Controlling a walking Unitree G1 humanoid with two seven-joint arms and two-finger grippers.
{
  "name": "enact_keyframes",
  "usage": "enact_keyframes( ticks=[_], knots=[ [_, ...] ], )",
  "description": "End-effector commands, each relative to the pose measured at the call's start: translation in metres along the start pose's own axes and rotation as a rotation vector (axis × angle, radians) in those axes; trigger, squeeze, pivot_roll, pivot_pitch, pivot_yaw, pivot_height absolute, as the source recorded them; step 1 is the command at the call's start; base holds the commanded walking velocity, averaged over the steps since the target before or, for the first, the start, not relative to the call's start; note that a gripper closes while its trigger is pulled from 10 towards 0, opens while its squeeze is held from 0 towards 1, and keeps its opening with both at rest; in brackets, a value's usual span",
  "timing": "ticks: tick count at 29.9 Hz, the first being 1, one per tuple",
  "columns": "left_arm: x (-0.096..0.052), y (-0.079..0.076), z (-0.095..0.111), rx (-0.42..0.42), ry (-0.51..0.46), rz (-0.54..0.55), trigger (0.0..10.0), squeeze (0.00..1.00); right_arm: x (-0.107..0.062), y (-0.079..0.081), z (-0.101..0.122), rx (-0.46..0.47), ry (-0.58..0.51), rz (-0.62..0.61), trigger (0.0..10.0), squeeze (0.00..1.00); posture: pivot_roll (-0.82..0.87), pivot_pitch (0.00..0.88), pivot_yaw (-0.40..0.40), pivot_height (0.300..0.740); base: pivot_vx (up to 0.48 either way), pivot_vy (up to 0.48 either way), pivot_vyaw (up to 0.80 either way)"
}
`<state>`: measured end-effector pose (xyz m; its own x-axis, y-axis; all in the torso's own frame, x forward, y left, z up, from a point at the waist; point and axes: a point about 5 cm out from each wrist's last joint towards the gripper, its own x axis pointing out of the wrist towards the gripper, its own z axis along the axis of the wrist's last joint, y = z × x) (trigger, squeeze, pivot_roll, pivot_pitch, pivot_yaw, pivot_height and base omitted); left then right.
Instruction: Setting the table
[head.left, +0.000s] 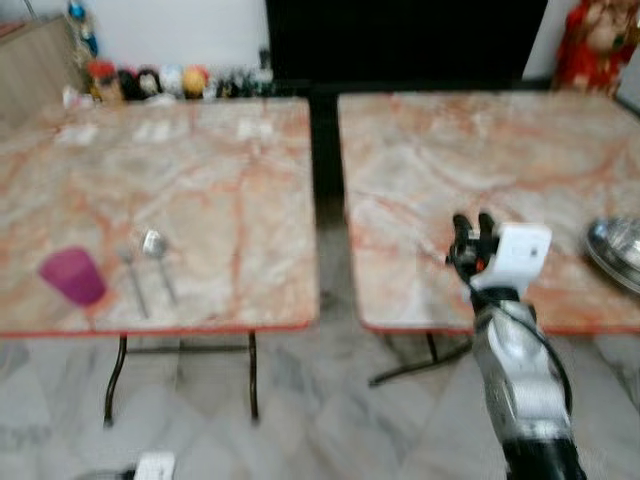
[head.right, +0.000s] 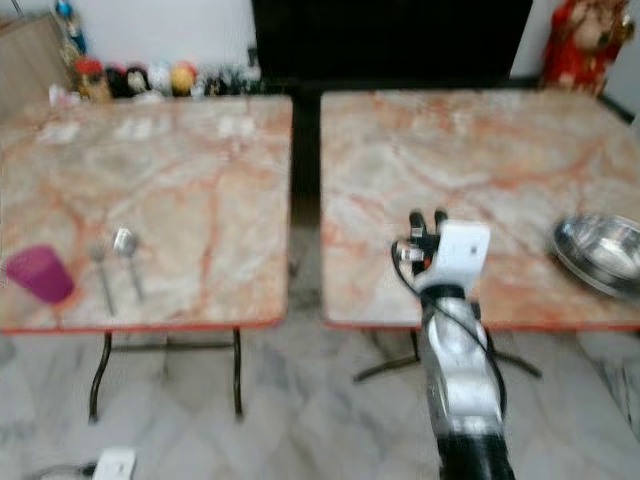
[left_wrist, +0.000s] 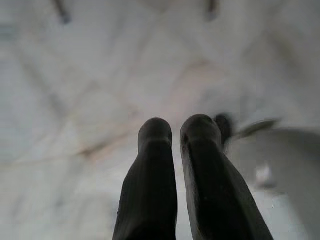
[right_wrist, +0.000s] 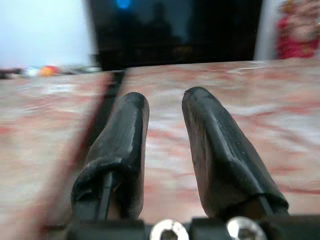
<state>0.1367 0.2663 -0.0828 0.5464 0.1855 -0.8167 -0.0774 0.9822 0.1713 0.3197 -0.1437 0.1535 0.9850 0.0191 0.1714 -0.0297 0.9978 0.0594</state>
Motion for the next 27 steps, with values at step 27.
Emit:
enact_keyframes(
  ticks=[27],
  knots=[
    [0.005, -0.037, 0.012, -0.01, -0.049, -0.043, 10.0, 0.0, 0.003, -0.003, -0.005, -0.009, 0.009, -0.011, 10.0, 0.0, -0.11, 0.0, 0.039, 0.74, 0.0, 0.373, 0.0]
  ],
)
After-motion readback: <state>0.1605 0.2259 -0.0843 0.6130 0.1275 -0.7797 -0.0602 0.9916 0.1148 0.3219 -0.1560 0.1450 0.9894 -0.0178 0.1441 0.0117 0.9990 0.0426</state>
